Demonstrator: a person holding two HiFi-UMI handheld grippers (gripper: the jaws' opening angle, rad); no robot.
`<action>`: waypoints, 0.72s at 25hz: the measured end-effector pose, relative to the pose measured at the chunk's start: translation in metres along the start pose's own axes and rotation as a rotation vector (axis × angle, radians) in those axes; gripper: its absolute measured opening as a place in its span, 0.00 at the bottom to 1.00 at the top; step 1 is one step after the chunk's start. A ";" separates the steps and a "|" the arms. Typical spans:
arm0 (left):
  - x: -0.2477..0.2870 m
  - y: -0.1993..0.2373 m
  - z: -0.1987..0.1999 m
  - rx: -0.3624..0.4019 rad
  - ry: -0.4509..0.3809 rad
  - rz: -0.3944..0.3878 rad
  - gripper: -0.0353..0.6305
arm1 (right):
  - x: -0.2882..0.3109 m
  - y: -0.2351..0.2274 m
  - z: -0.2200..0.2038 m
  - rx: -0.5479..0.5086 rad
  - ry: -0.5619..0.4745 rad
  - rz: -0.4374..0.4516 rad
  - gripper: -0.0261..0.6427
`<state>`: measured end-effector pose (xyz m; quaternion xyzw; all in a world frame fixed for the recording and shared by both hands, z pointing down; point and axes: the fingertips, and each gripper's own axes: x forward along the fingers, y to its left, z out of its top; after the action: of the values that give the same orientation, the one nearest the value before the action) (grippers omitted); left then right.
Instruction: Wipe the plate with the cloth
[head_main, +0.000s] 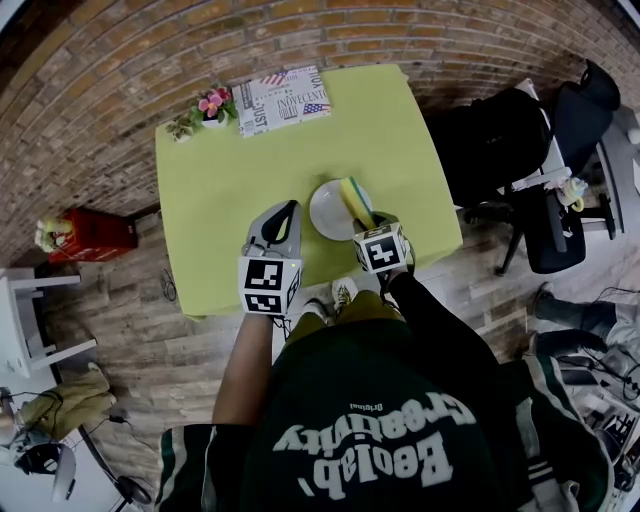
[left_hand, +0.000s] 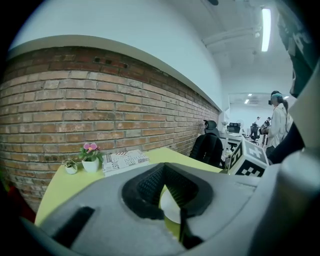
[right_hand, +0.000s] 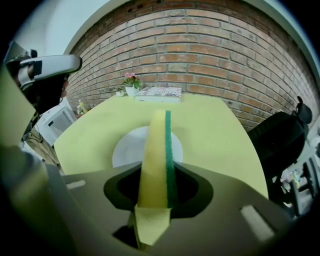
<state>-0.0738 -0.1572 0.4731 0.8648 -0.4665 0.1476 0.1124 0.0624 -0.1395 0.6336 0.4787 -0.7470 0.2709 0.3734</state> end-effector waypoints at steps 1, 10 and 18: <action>0.001 -0.001 0.000 0.000 0.000 -0.003 0.06 | -0.001 -0.004 -0.002 0.009 0.003 -0.011 0.24; 0.005 -0.006 0.002 0.004 -0.004 -0.025 0.06 | -0.006 -0.017 -0.005 0.055 -0.011 -0.045 0.24; 0.000 -0.002 0.002 0.001 -0.013 -0.022 0.06 | -0.009 0.047 -0.002 0.001 -0.023 0.133 0.24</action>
<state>-0.0715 -0.1568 0.4712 0.8708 -0.4577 0.1411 0.1107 0.0222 -0.1151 0.6255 0.4314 -0.7811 0.2900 0.3460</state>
